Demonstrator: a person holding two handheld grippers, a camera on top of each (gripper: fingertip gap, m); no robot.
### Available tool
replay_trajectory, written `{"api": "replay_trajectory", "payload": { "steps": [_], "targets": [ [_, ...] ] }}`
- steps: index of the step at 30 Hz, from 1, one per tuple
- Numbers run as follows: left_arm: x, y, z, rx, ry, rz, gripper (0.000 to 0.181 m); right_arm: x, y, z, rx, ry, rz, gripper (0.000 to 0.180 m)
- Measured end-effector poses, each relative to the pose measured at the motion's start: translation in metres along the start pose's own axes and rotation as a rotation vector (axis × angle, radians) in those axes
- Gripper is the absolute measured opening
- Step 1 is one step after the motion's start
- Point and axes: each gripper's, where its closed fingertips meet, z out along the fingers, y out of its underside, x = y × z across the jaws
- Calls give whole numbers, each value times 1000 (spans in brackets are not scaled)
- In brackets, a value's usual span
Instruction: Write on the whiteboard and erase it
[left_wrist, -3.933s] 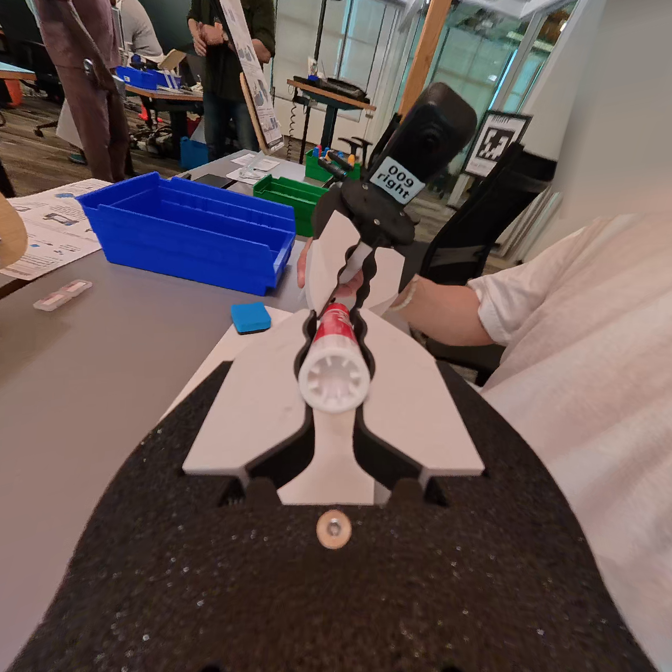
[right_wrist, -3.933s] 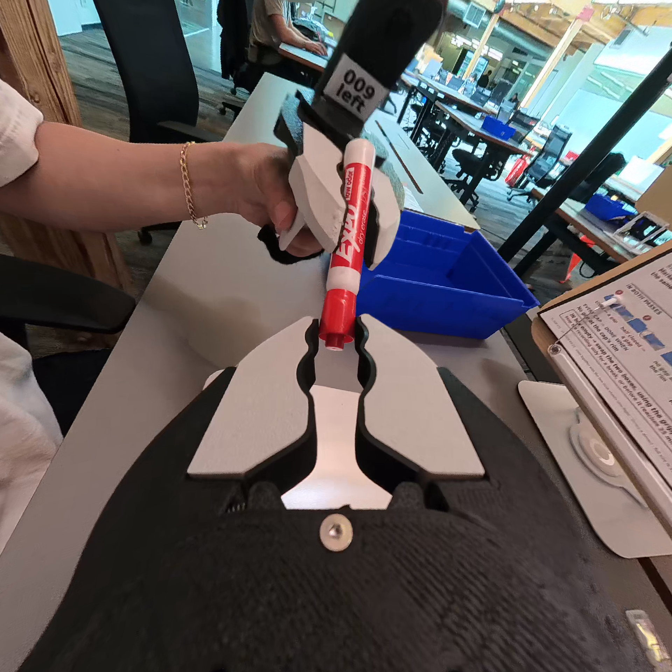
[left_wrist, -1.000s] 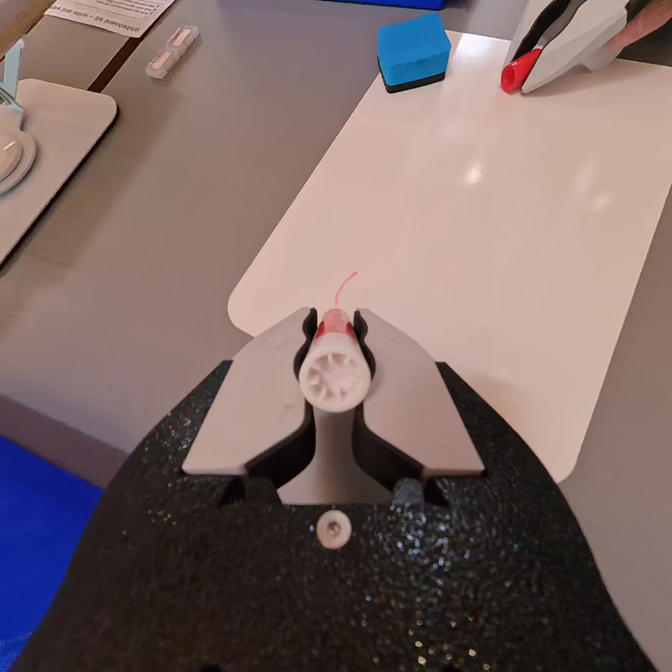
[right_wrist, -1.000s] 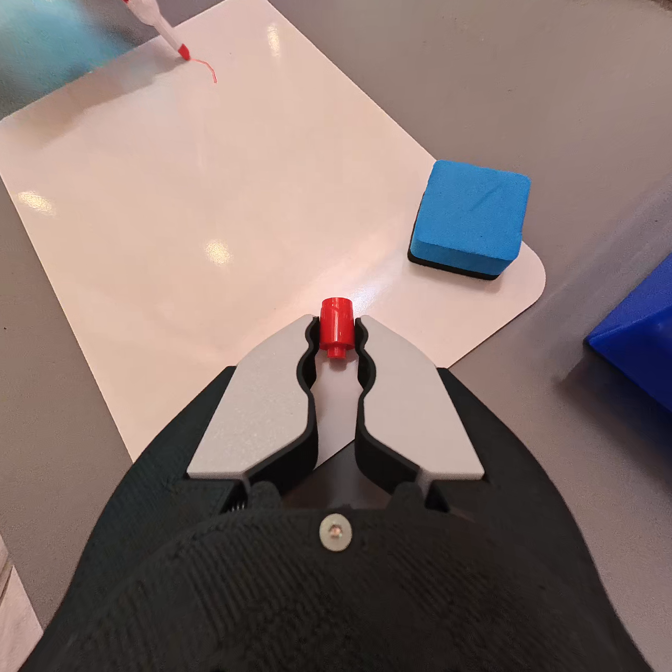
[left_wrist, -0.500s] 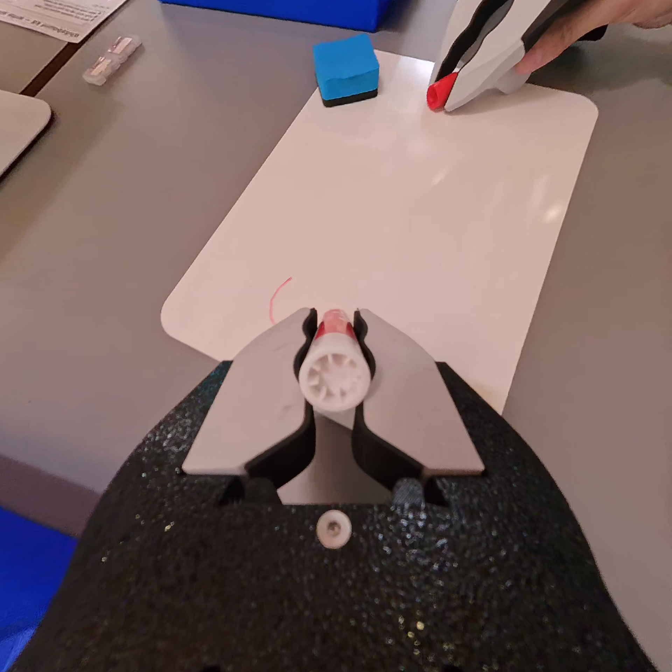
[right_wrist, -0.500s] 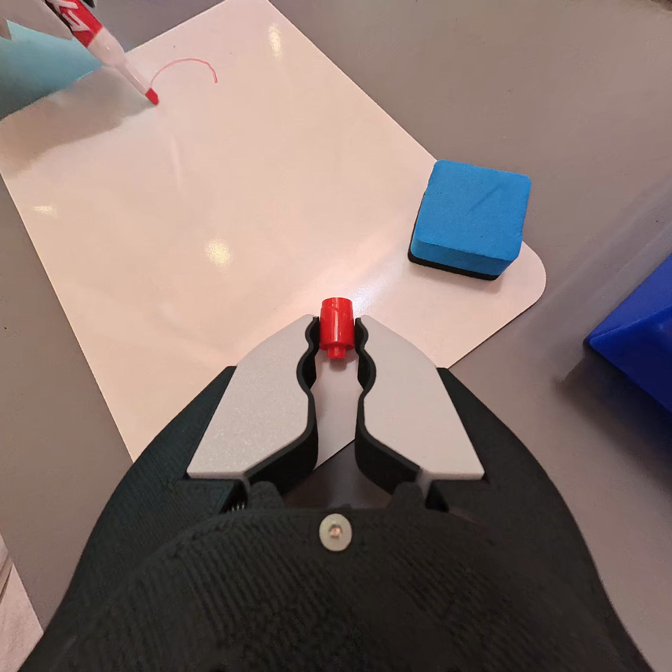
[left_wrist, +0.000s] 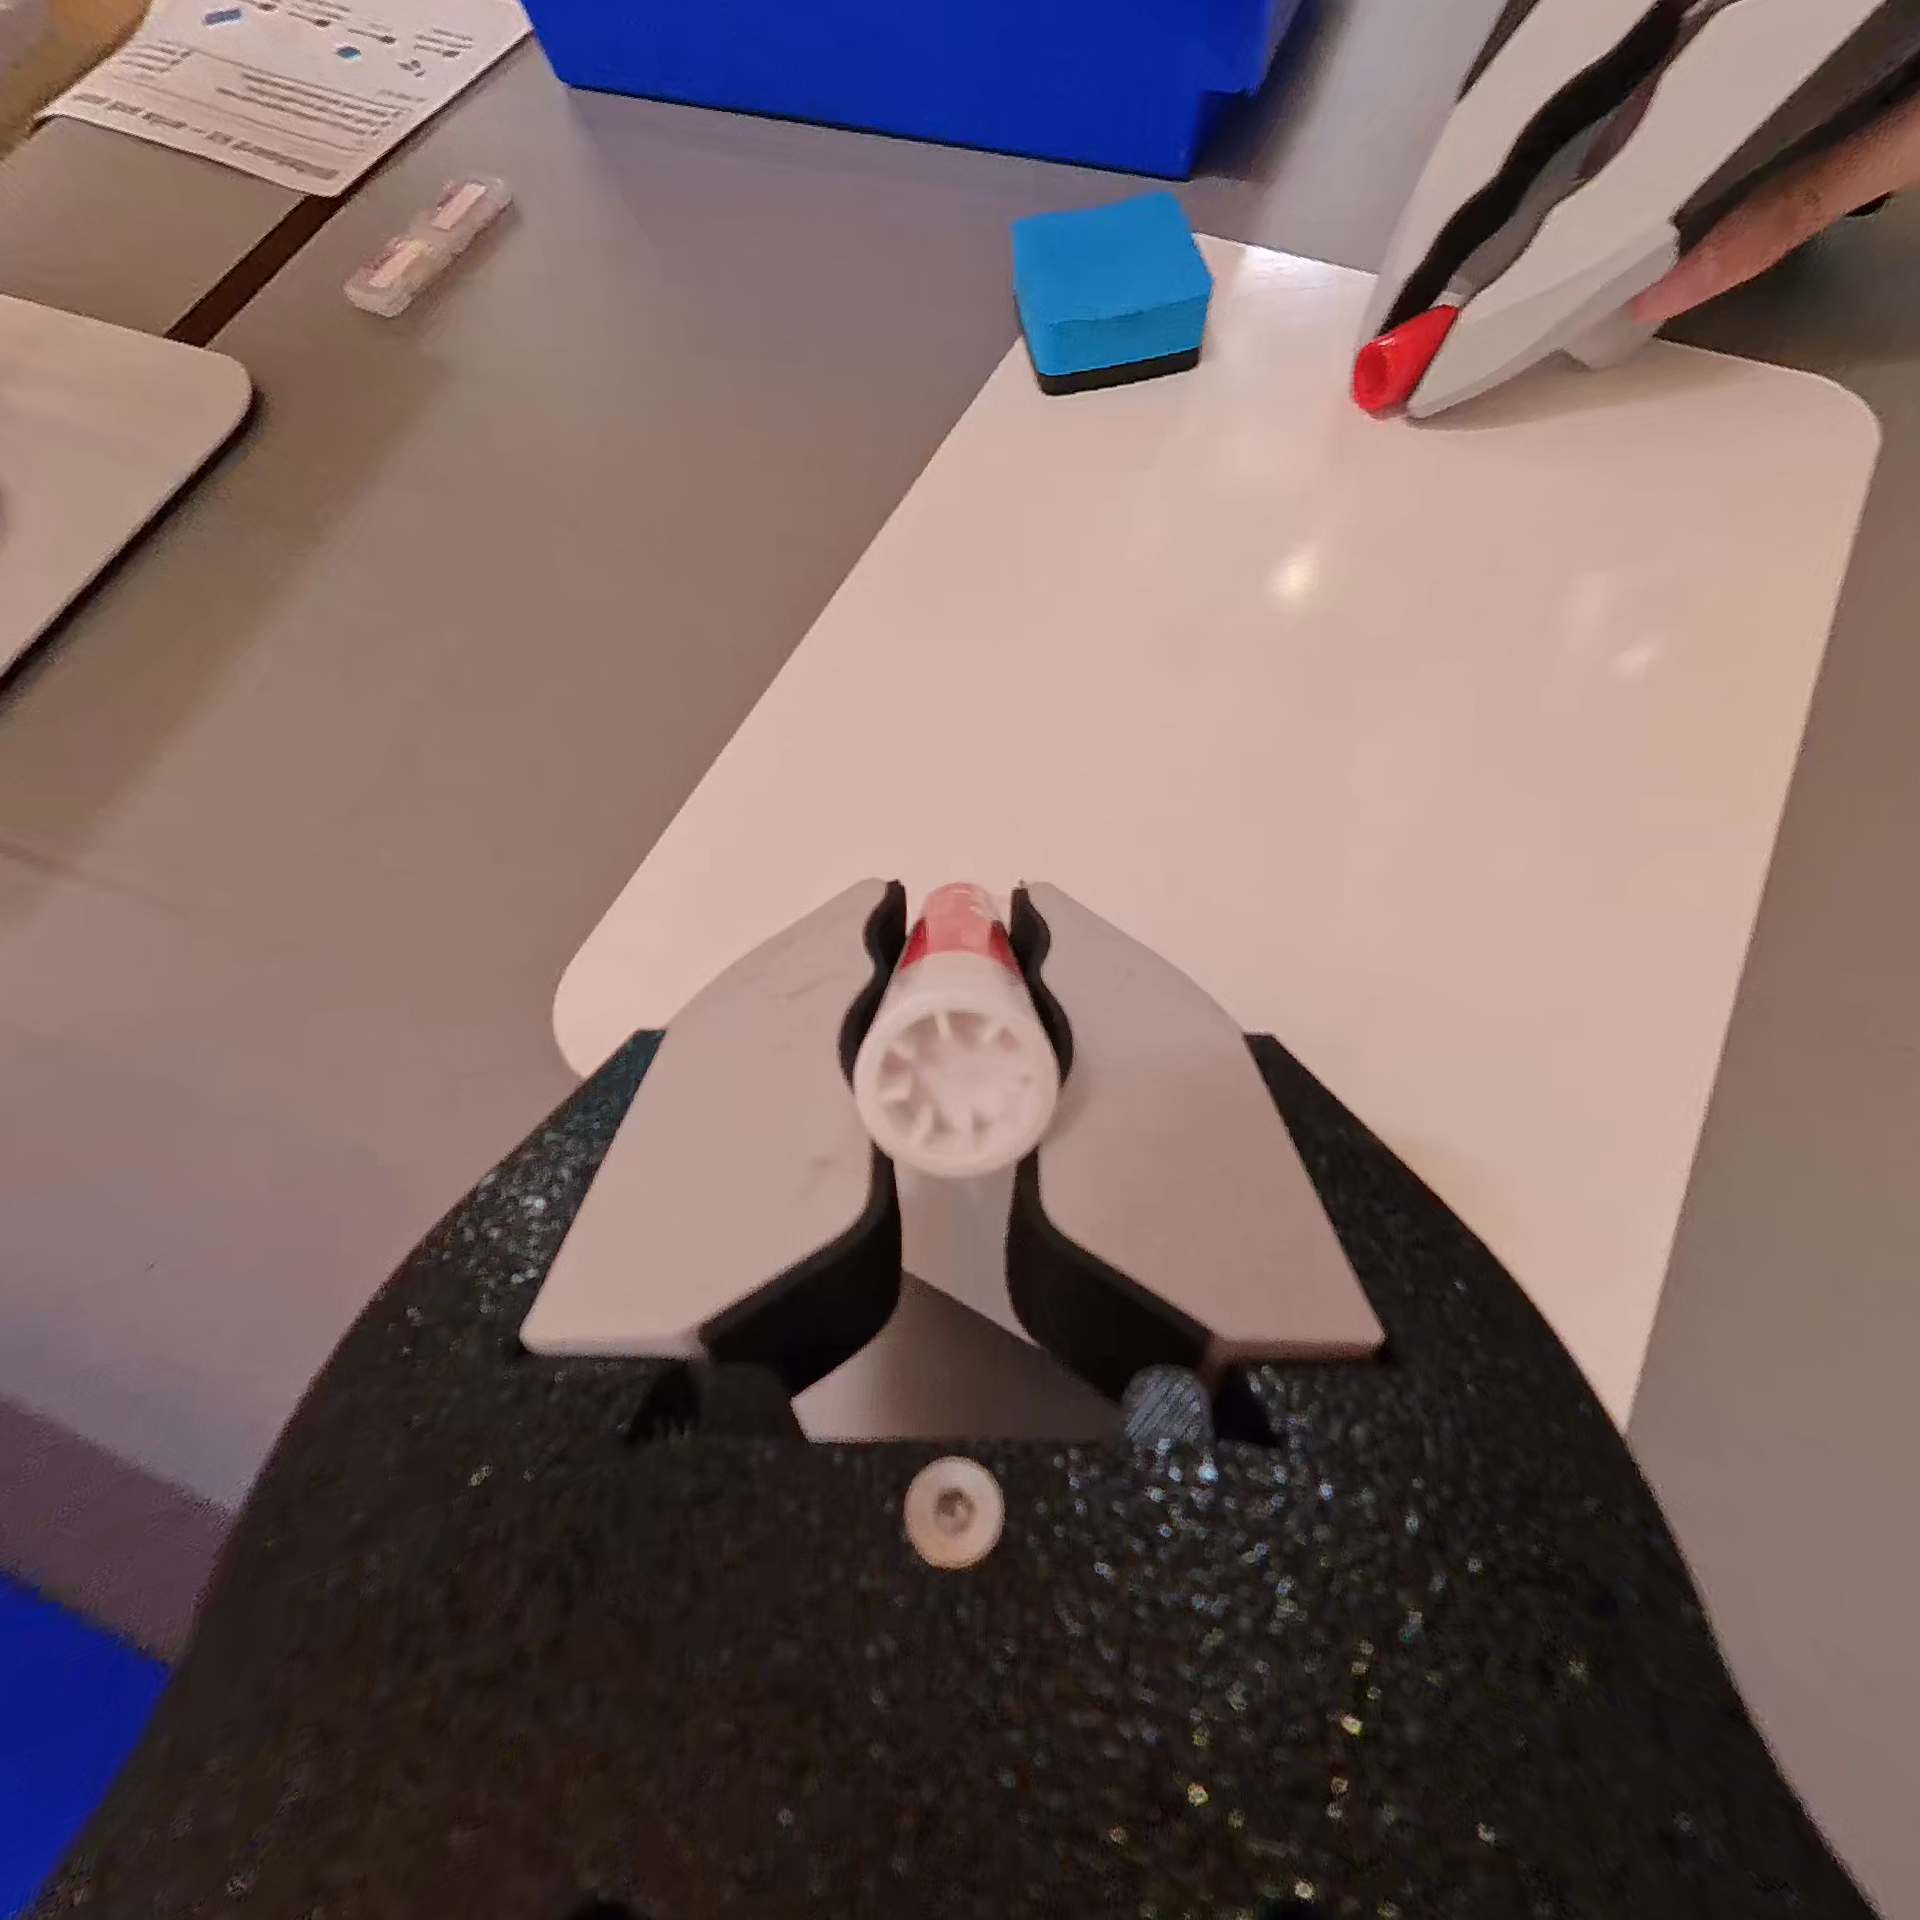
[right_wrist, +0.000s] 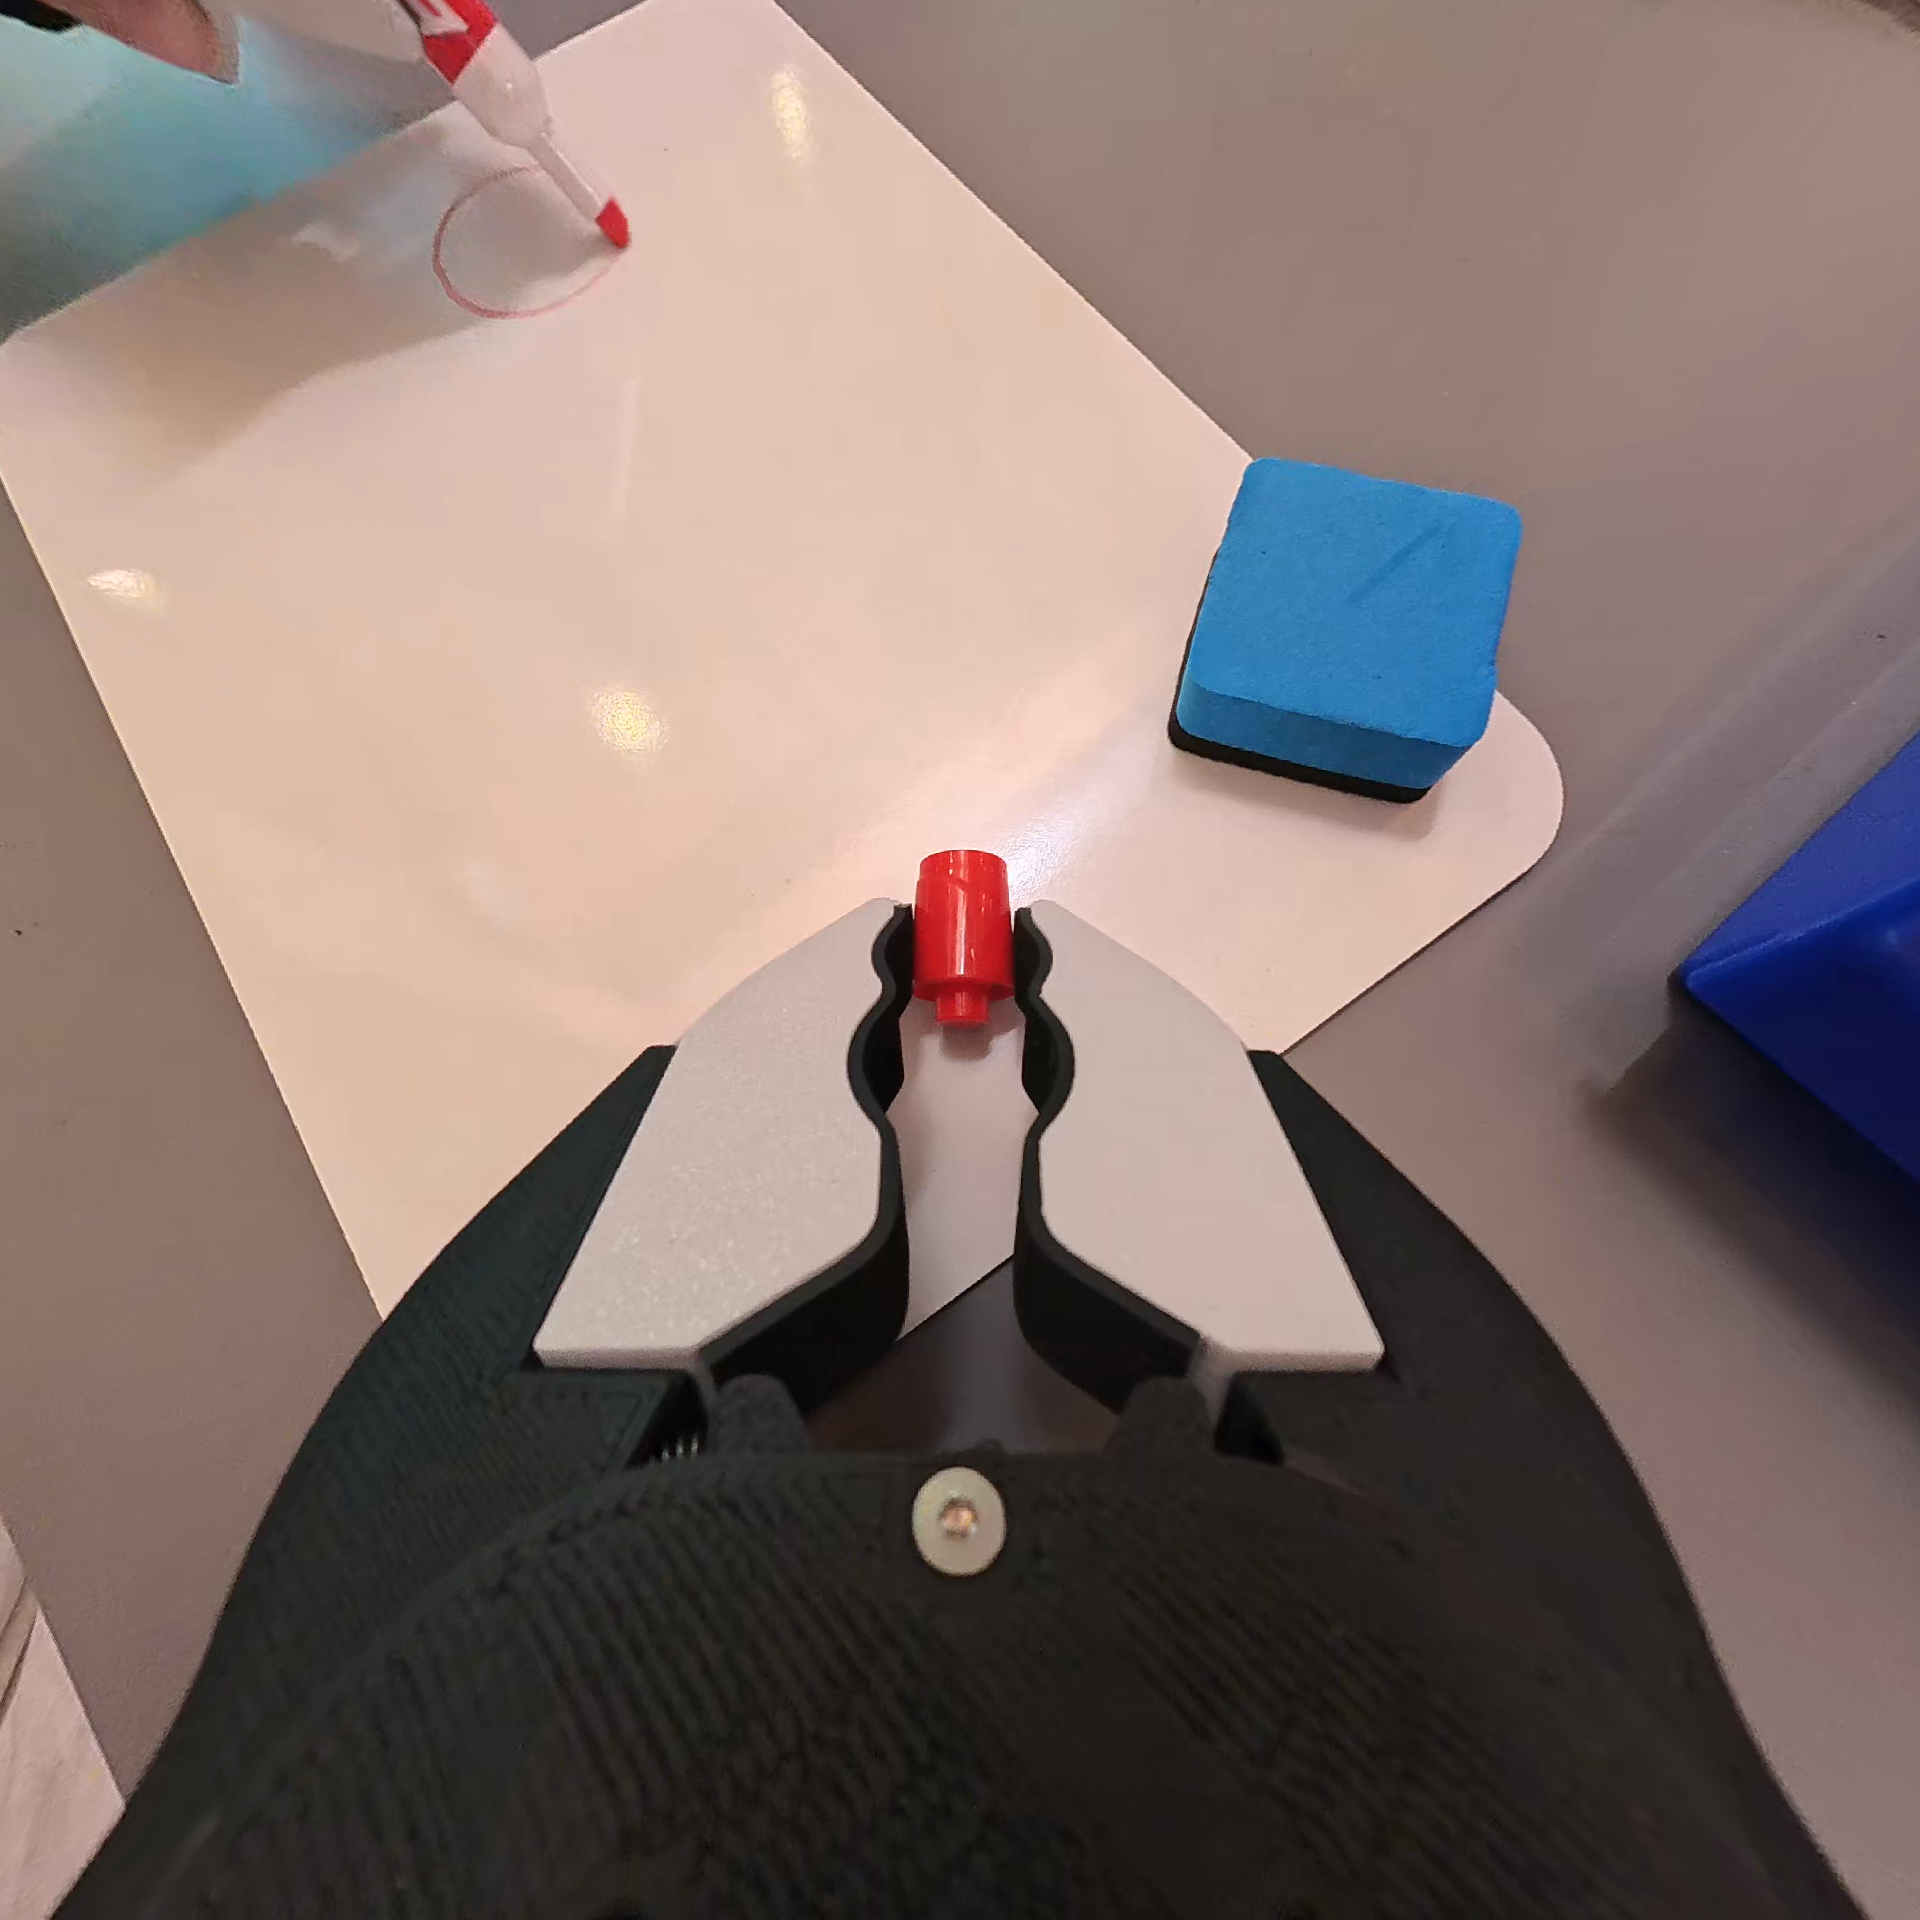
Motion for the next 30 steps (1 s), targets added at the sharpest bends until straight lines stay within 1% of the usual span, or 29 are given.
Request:
{"api": "replay_trajectory", "payload": {
  "steps": [6, 9, 11, 14, 18, 23, 30],
  "targets": [
    [-12, 5, -7, -6, -28, -31, 19, 0, 0, 0, 0, -1, -1, 19],
    [-9, -10, -14, 88, -4, -77, 19, 0, 0, 0, 0, -1, -1, 19],
    [-6, -19, -15, 116, 0, -71, 19, 0, 0, 0, -1, -3, -2, 19],
    [6, -24, -4, 77, 27, -22, 19, 0, 0, 0, -1, -3, -2, 19],
    [12, -20, 12, 8, 27, 40, 19, 0, 0, 0, 0, -3, -2, 19],
    [9, -21, 14, 7, 21, 35, 19, 0, 0, 0, 0, -3, -2, 19],
    [12, -14, 16, -55, 8, 80, 19, 0, 0, 0, 0, -4, -2, 19]
  ]
}}
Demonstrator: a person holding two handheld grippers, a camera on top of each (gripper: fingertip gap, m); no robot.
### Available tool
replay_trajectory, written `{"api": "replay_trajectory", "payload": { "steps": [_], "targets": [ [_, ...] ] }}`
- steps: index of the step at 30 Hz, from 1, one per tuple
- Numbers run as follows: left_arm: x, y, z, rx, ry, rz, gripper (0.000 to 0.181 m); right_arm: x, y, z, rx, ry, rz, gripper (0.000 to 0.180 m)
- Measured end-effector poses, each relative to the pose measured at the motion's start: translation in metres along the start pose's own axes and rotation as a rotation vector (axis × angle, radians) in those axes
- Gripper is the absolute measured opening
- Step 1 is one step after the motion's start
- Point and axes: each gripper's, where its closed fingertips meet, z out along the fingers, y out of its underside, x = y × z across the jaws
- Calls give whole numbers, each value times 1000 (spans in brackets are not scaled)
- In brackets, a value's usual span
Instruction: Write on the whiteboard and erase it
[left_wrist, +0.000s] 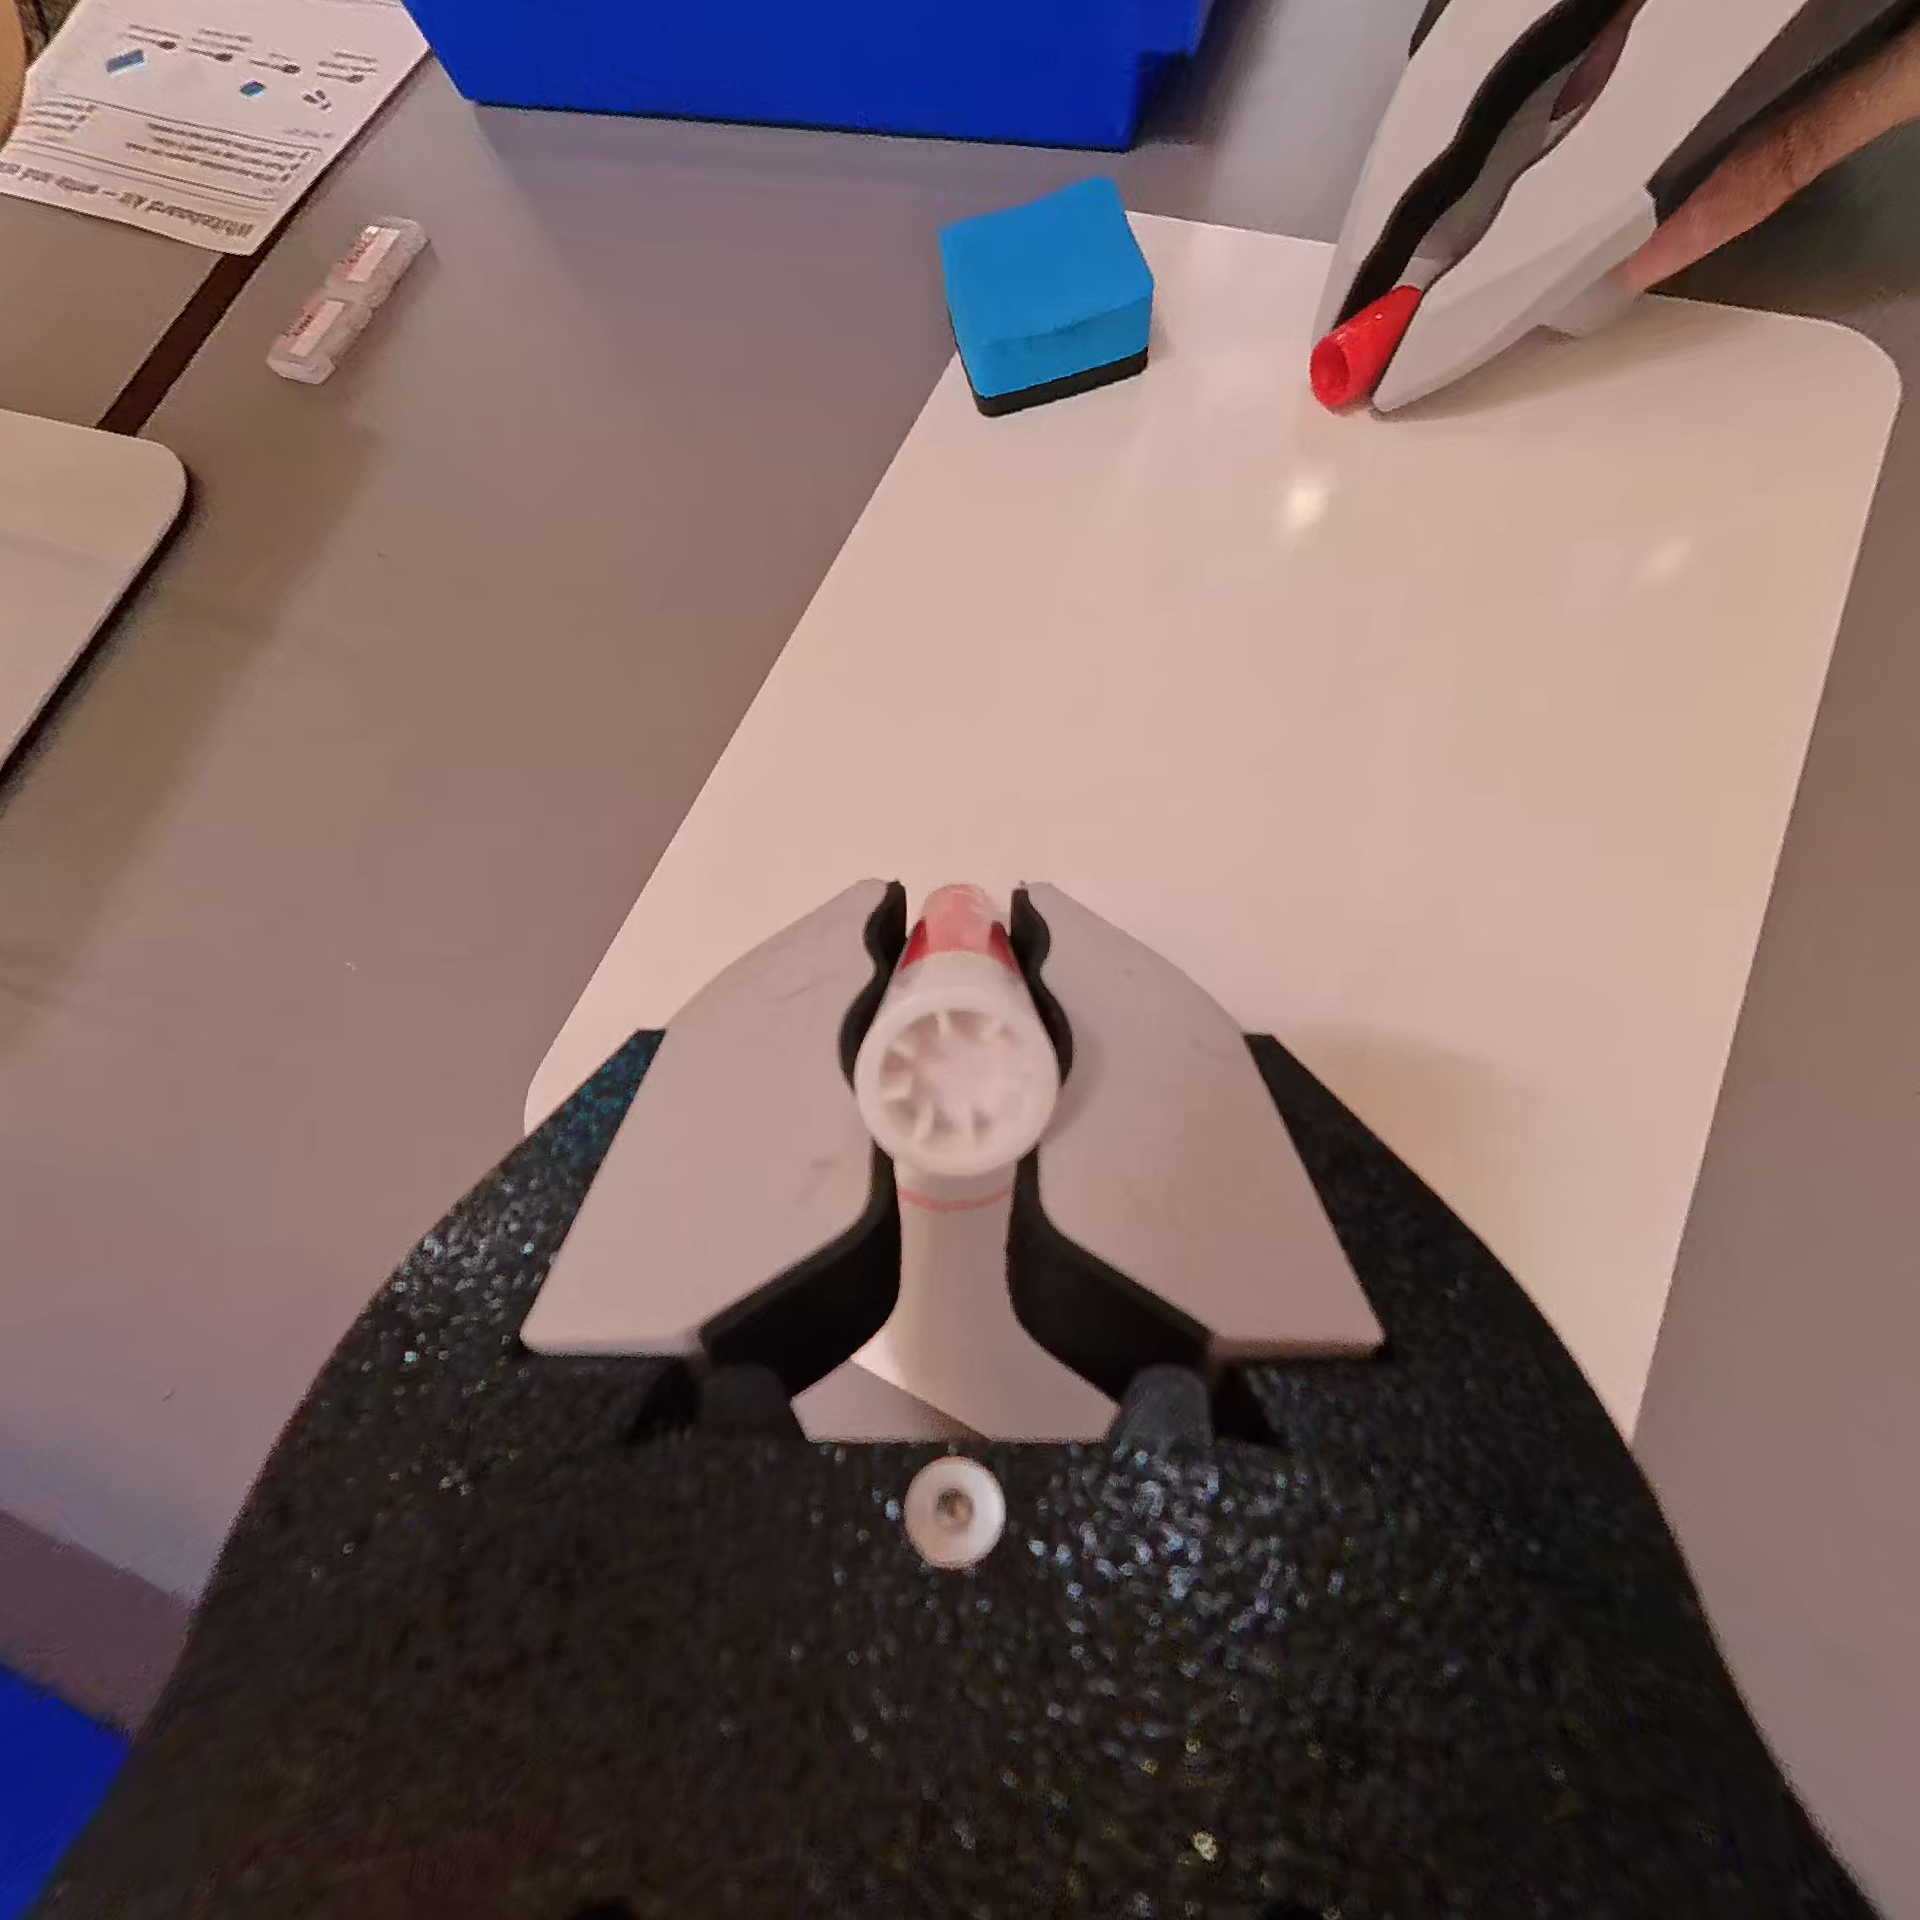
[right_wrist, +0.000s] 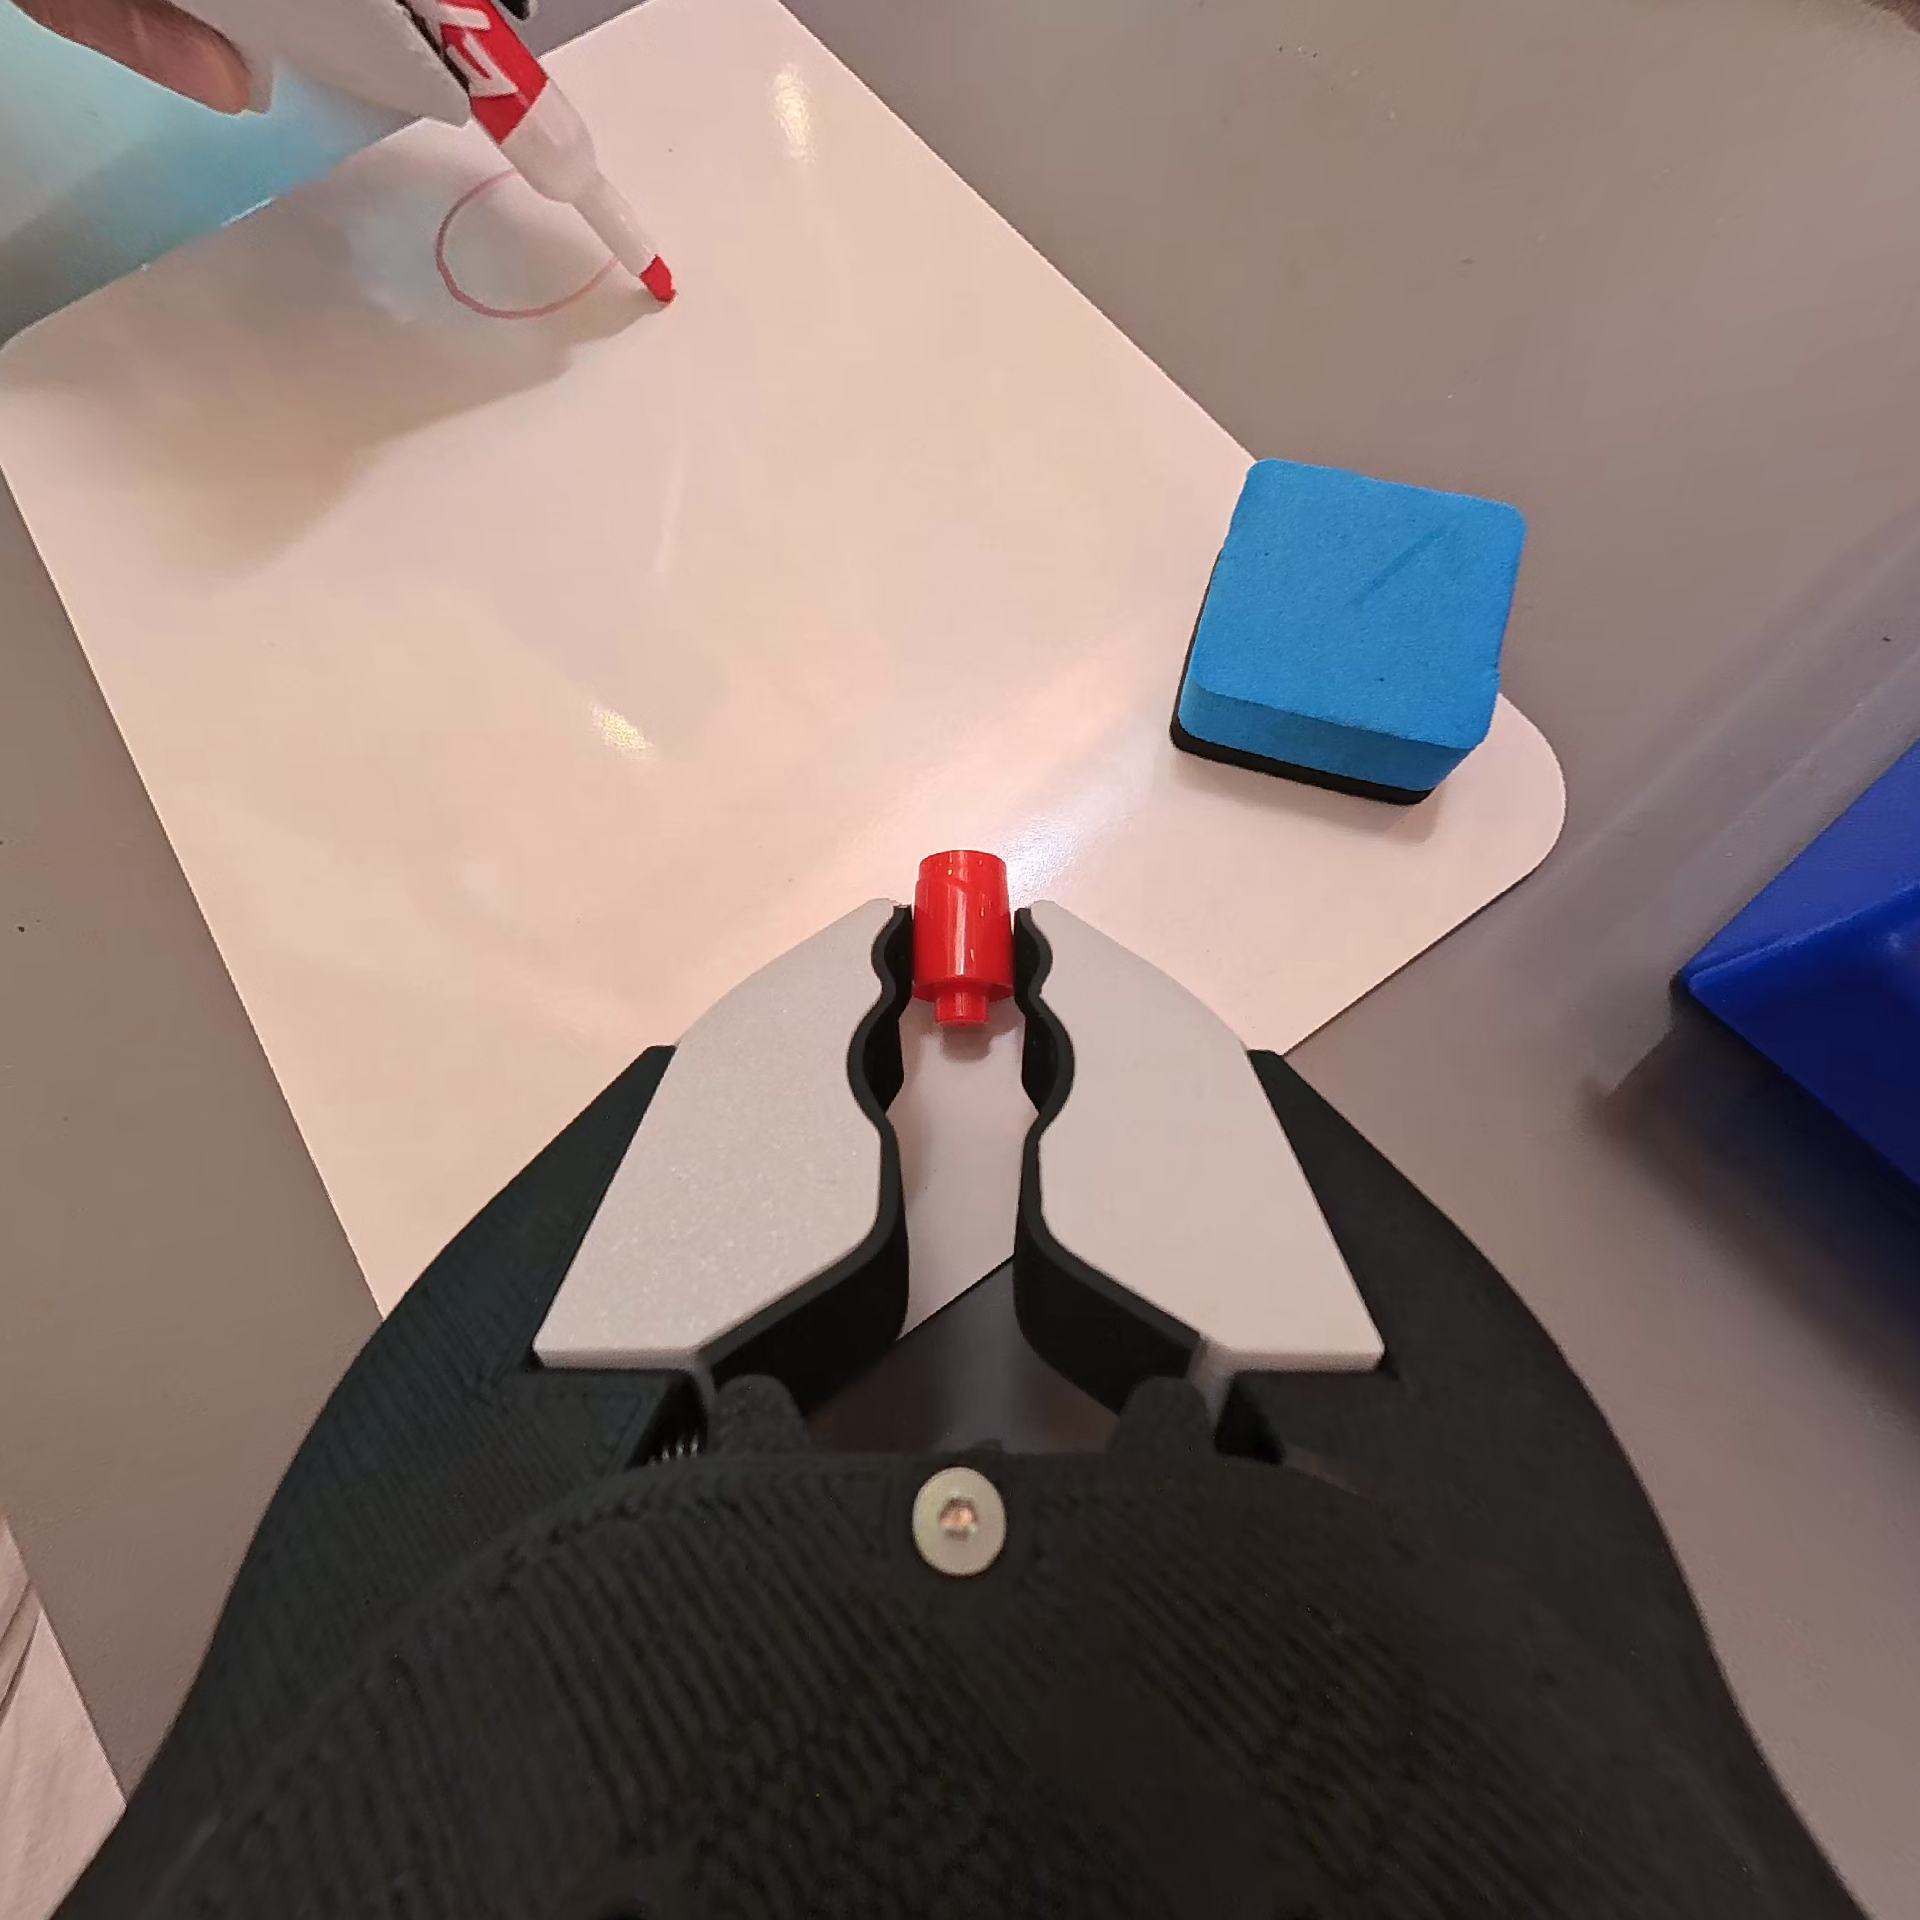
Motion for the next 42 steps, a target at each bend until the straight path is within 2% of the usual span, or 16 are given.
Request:
{"api": "replay_trajectory", "payload": {
  "steps": [16, 30, 35, 38, 42],
  "targets": [
    [40, 8, -19, -36, 18, 16, 19, 0, 0, 0, 0, 0, 0, 19],
    [49, -16, 9, 1, 91, 39, 20, 0, 0, 0, 0, -1, -1, 19],
    [21, -24, -7, 74, 9, -38, 19, 0, 0, 0, 0, -2, -2, 19],
    [1, -16, -8, 22, -61, -39, 19, 0, 0, 0, 0, -3, -2, 19],
    [-2, -11, -2, -12, -55, -32, 19, 0, 0, 0, 0, -3, -3, 19]
  ]
}}
